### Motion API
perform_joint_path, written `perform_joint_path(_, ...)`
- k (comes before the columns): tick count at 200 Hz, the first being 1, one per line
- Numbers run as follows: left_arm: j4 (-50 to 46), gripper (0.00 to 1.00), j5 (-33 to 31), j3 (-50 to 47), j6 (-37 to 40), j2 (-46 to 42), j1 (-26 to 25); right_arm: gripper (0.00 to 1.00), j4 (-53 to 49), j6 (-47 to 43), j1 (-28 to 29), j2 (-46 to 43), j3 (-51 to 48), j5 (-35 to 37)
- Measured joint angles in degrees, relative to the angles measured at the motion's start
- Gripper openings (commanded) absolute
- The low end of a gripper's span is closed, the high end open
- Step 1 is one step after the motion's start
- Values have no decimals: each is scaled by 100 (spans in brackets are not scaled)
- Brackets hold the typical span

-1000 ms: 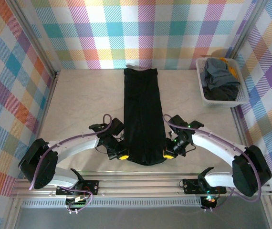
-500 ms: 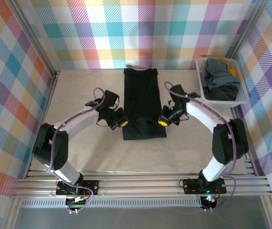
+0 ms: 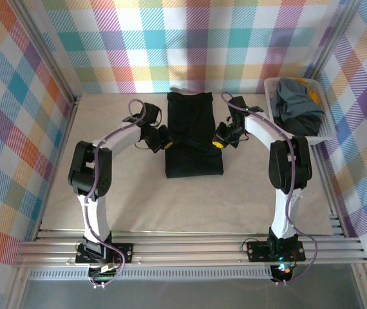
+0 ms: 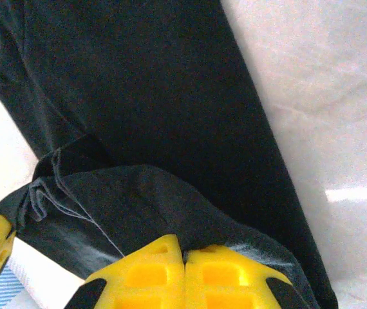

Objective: Fold and stack the t-shirts

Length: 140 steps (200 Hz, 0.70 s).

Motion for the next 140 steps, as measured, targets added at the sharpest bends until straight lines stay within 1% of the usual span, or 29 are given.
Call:
perform_joint_path(19, -31, 0, 4, 240, 79, 223, 7, 0, -9, 2, -28, 205, 168, 0)
perform_joint_path(22, -46, 0, 4, 273, 81, 251, 11, 3, -7, 2, -28, 247, 205, -2)
perform_joint_path(26, -61, 4, 4, 319, 101, 295, 15, 8, -22, 4, -33, 284, 254, 0)
perform_joint_path(29, -72, 9, 4, 352, 105, 326, 20, 13, -20, 7, -33, 319, 286, -2)
perform_joint_path(30, -76, 11, 4, 358, 107, 332, 22, 16, -20, 4, -33, 332, 295, -4)
perform_joint_path(33, -90, 17, 4, 385, 125, 354, 26, 19, -24, 4, -35, 365, 337, -2)
perform_joint_path(34, -92, 22, 4, 391, 125, 358, 26, 20, -24, 4, -39, 378, 354, -2)
perform_joint_path(35, -92, 22, 4, 400, 133, 372, 28, 22, -22, 11, -39, 385, 363, -2)
perform_joint_path(36, -96, 28, 2, 407, 149, 378, 31, 23, -24, 28, -42, 404, 382, -7)
perform_joint_path(39, -111, 34, 4, 428, 170, 398, 37, 27, -28, -11, -44, 442, 422, -13)
perform_joint_path(51, -149, 49, -9, 490, 229, 446, 59, 38, -31, 7, -55, 544, 560, -7)
perform_joint_path(61, -168, 57, -31, 496, 256, 448, 76, 43, -48, -48, -72, 570, 638, 7)
perform_joint_path(67, -173, 59, -66, 496, 264, 444, 85, 45, -52, -76, -85, 570, 658, 17)
perform_joint_path(81, -120, 59, -160, 356, 293, 330, 96, 48, -42, -136, -109, 507, 662, 48)
perform_joint_path(96, -24, 60, -264, -247, 201, -146, 94, 49, 24, -166, -136, 271, 437, 114)
perform_joint_path(110, 83, 59, -313, -1069, -7, -850, 37, 49, 153, -170, -138, -175, -94, 136)
perform_joint_path(126, 315, 58, -304, -1982, -374, -1655, -68, 48, 372, -129, -138, -859, -970, 120)
perform_joint_path(140, 527, 57, -267, -2581, -750, -2100, -256, 49, 566, -61, -138, -1421, -1768, 39)
